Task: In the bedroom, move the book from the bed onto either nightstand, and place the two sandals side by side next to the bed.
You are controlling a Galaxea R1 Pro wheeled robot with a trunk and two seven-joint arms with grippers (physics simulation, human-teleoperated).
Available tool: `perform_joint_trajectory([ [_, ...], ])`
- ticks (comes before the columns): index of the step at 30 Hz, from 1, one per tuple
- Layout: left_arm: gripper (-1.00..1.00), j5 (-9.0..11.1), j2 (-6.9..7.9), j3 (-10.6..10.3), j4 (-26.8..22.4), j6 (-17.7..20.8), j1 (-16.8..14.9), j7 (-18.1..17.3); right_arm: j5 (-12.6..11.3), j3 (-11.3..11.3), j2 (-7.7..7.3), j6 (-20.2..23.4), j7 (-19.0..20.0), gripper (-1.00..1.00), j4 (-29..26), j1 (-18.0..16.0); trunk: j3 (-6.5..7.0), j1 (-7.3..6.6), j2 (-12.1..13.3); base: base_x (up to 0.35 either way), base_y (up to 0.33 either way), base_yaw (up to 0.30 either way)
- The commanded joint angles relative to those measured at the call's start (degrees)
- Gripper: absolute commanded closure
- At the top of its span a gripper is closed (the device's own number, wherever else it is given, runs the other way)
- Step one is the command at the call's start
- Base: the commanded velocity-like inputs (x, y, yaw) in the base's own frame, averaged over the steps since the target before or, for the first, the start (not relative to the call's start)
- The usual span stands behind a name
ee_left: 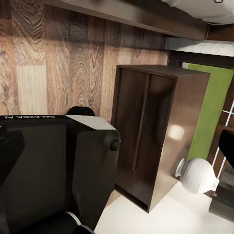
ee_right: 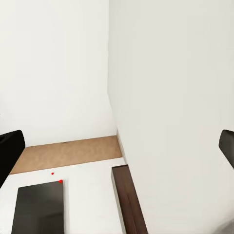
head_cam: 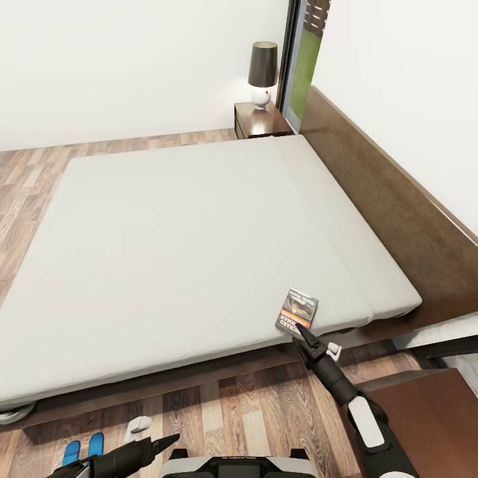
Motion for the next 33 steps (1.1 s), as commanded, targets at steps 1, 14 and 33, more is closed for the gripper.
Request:
perform_joint_trajectory([
  [1,-1.00,0.16,0.01,0.03,0.01,0.40,-0.02,-0.21,-0.17,-0.15,0.05,0.45,0.09,-1.00,-0.01,-0.04,-0.07,0.03,-0.09,0.000,0.000,0.000],
  [14,-1.00,0.16,0.01,0.03,0.01,0.40,-0.02,-0.21,-0.21,-0.38,-0.08,0.43,0.09,-1.00,-0.12,-0.04,-0.07,0.03,-0.09,0.000,0.000,0.000],
  [33,-1.00,0.16,0.01,0.03,0.01,0.40,-0.02,-0.21,-0.30,-5.83,-0.31,-1.48,0.09,-1.00,-0.43,-0.04,-0.07,0.03,-0.09,0.000,0.000,0.000],
])
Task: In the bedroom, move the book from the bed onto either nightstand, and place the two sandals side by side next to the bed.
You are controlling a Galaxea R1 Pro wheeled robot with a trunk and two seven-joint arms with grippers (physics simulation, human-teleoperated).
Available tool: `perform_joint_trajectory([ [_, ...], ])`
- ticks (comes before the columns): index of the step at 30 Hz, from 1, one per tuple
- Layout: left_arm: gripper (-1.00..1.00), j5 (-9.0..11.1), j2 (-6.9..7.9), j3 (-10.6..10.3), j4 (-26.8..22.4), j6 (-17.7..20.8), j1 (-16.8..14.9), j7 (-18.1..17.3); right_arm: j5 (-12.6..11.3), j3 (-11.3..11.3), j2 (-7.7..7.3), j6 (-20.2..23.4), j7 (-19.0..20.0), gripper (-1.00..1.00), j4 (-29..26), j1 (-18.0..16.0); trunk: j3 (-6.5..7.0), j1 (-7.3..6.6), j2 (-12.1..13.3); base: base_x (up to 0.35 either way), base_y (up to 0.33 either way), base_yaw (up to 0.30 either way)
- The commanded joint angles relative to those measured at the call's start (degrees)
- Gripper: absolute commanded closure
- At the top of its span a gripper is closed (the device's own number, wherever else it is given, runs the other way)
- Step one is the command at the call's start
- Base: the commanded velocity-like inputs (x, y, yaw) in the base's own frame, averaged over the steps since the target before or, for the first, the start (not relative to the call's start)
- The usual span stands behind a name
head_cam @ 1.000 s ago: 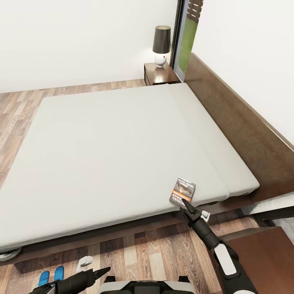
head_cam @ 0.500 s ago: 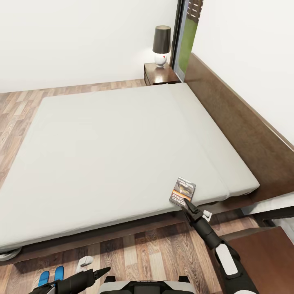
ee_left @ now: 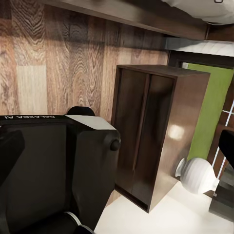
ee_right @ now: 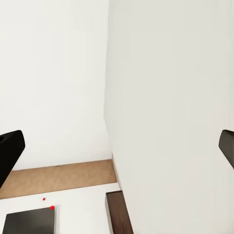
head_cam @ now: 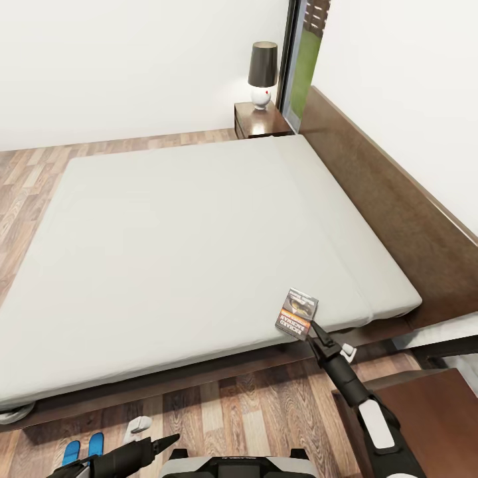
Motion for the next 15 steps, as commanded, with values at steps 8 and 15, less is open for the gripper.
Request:
perform_joint_trajectory([
  [8,-1.00,0.16,0.01,0.03,0.01,0.45,-0.02,-0.21,-0.16,-0.26,0.06,0.46,0.10,-1.00,0.05,-0.04,-1.15,1.35,-2.49,0.000,0.000,0.000],
  [15,-1.00,0.16,0.01,0.03,0.01,0.44,-0.02,-0.21,-0.16,-0.27,0.06,0.46,0.10,-1.00,0.05,-0.04,-2.40,2.88,-5.30,0.000,0.000,0.000],
])
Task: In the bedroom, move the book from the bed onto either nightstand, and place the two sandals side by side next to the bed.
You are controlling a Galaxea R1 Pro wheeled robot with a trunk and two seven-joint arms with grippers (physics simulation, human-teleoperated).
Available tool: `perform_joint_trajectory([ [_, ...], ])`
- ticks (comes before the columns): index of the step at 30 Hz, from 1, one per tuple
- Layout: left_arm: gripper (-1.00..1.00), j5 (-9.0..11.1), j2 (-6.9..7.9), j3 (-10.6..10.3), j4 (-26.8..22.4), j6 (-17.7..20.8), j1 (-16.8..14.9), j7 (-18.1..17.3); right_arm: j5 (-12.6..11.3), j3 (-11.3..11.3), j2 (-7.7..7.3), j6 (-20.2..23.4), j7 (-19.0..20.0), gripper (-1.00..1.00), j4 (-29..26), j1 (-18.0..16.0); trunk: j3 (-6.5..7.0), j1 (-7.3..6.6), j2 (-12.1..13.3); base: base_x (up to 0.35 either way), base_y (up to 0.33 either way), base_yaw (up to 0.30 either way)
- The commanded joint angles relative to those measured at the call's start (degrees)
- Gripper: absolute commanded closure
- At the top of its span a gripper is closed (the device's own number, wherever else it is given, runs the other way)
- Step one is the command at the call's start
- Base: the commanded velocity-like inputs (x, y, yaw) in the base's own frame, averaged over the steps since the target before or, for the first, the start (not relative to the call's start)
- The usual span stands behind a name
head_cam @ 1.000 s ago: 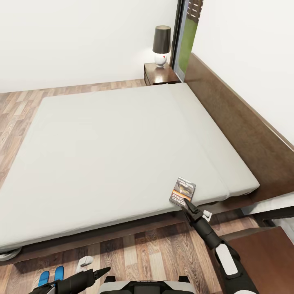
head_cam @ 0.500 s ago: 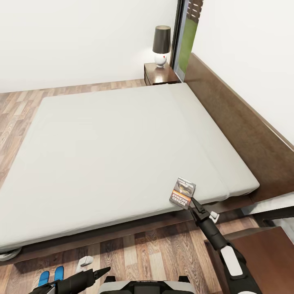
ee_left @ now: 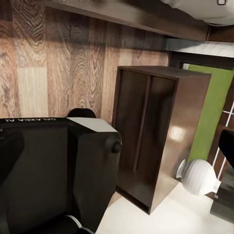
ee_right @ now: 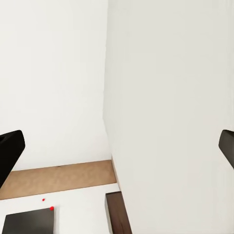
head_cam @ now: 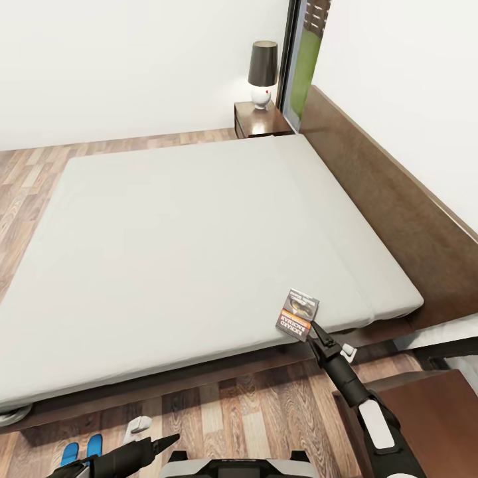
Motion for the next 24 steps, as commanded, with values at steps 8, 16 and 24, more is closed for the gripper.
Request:
perform_joint_trajectory([
  [8,-1.00,0.16,0.01,0.02,0.01,0.42,-0.02,-0.21,-0.16,-0.19,0.05,0.47,0.10,-1.00,-0.01,-0.04,-0.96,1.12,-2.09,0.000,0.000,0.000],
  [16,-1.00,0.16,0.01,0.02,0.01,0.44,-0.02,-0.06,-0.16,-0.19,0.05,0.47,0.10,-1.00,-0.01,-0.04,-1.14,1.34,-2.49,0.000,0.000,0.000],
  [24,-1.00,0.18,0.01,0.02,0.01,0.44,-0.02,-0.10,-0.16,-0.19,0.05,0.47,0.10,-1.00,-0.02,-0.02,-2.58,3.10,-5.70,0.000,0.000,0.000],
])
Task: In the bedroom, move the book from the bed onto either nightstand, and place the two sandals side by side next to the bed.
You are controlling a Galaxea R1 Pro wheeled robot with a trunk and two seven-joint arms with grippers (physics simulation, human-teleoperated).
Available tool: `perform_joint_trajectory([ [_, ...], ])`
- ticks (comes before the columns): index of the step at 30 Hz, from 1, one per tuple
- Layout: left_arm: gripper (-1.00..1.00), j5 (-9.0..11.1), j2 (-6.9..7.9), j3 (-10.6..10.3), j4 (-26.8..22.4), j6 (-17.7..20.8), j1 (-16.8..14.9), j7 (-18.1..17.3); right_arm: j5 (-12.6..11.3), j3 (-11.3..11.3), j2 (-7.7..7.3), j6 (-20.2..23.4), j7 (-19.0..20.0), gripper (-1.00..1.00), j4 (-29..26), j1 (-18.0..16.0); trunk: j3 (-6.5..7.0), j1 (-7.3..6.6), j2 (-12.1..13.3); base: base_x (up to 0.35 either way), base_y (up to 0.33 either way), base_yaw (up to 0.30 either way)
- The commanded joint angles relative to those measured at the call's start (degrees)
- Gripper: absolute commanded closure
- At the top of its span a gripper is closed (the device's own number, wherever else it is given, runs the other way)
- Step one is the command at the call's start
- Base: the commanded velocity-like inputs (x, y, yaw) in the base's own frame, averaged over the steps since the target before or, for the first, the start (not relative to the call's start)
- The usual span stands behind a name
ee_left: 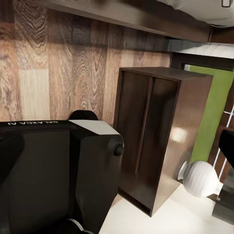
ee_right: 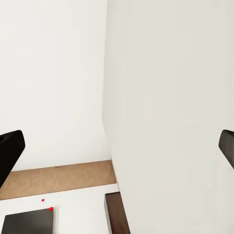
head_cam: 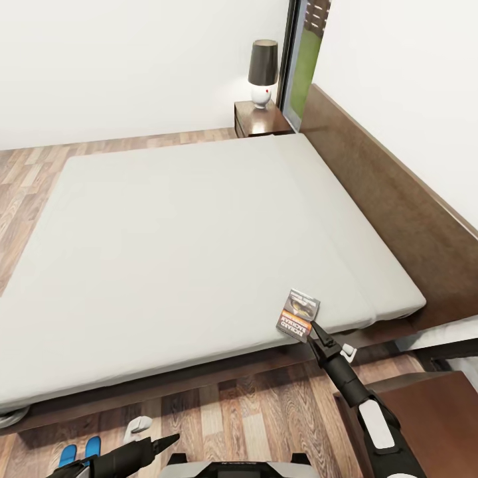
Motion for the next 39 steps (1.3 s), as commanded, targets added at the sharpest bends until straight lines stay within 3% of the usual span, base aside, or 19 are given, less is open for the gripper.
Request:
perform_joint_trajectory([
  [1,-1.00,0.18,0.01,0.02,0.01,0.40,-0.02,-0.22,-0.17,-0.19,0.05,0.47,0.10,-1.00,-0.01,-0.04,-0.24,0.24,-0.47,0.000,0.000,0.000],
  [13,-1.00,0.22,0.01,0.02,0.01,0.40,-0.02,-0.24,-0.17,-0.19,0.05,0.47,0.09,-1.00,-0.01,-0.05,-2.39,2.88,-5.29,0.000,0.000,0.000],
  [24,-1.00,0.23,0.01,0.02,0.08,0.40,-0.02,0.09,-0.17,-0.19,0.05,0.47,0.09,-1.00,-0.01,-0.05,-2.39,2.88,-5.29,0.000,0.000,0.000],
  [39,-1.00,0.23,0.00,0.02,0.18,0.40,-0.02,-0.14,-0.17,-0.20,0.05,0.47,0.11,-1.00,-0.07,-0.05,-5.08,6.17,-11.30,0.000,0.000,0.000],
])
